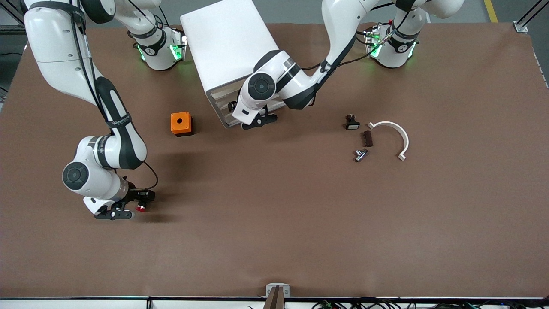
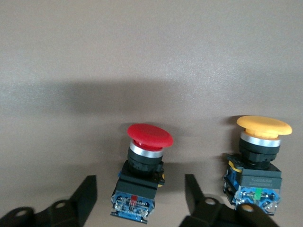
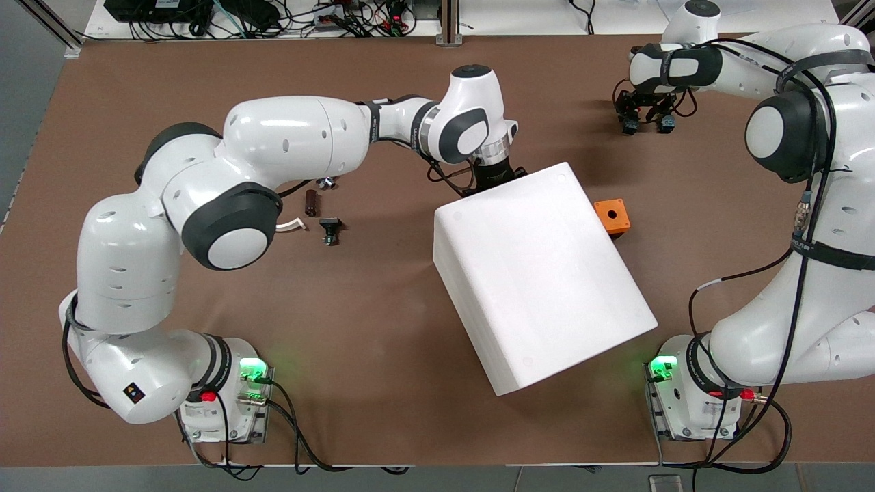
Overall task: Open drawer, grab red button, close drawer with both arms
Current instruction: 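Place the red button on the table and push the drawer shut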
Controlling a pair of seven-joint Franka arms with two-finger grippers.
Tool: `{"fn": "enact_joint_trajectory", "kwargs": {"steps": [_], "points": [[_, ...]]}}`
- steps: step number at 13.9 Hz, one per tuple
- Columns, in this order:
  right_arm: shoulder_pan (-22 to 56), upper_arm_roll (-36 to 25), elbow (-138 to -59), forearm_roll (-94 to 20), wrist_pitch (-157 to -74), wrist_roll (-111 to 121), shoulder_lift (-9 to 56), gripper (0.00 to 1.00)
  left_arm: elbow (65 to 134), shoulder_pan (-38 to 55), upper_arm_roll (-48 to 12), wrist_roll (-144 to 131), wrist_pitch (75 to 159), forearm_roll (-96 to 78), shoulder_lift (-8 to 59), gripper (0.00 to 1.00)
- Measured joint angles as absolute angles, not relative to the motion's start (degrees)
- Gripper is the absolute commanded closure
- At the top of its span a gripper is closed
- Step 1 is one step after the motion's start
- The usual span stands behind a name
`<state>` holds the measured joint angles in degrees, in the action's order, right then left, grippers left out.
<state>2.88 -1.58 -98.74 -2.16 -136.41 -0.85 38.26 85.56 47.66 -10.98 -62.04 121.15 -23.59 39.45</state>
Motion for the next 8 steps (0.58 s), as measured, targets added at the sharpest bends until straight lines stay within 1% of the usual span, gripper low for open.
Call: {"fn": "enact_joint_trajectory", "kwargs": {"steps": [2, 3, 5, 8], "points": [[2.9, -1.6, -98.0, -2.2, -135.4, -0.8, 37.8, 0.00, 85.6, 47.6, -11.0, -62.0, 121.2, -23.9, 39.5, 0.00], [2.9, -1.6, -97.4, -2.2, -133.6, -0.8, 37.2, 0.00, 85.6, 47.6, -11.0, -62.1, 121.2, -24.0, 39.5, 0.00], [2.9, -1.6, -96.2, -2.2, -128.3, -0.8, 35.0, 0.00, 85.7, 47.6, -11.0, -62.1, 121.2, -24.0, 39.5, 0.00], [2.9, -1.6, -95.6, -2.2, -120.9, -0.8, 29.9, 0.00, 85.7, 47.6, -11.0, -62.1, 121.2, -24.0, 39.5, 0.00]]}}
